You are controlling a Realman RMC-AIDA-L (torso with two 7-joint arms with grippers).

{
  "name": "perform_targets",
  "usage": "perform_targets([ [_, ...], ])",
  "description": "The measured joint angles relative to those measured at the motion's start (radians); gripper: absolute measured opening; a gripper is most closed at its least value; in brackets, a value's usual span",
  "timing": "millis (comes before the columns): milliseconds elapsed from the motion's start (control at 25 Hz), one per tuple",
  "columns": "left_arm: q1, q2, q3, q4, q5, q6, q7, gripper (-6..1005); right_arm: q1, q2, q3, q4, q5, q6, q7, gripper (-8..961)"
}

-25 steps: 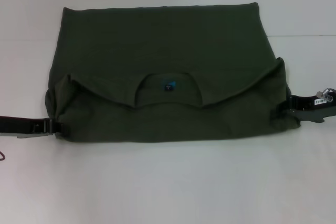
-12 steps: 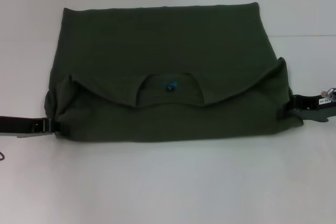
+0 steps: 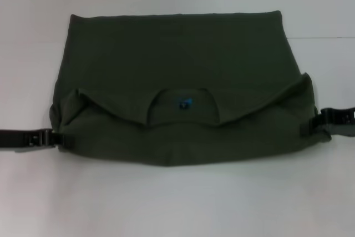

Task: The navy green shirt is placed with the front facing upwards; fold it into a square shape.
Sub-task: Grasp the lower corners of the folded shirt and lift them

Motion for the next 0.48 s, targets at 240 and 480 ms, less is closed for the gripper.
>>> perform_targets([
  [240,0.044,0.000,-0.011,0.021,0.020,0.125,-0.002,67,-0.021,-0.005,-0.018,-0.001,-0.004,-0.123,-0.039,49],
  [480,0.092,0.014,-0.024,0.076,0.027,0.304,-0.007,67,-0.044,-0.026,-0.036,-0.002,-0.048,-0.272,-0.078,49],
])
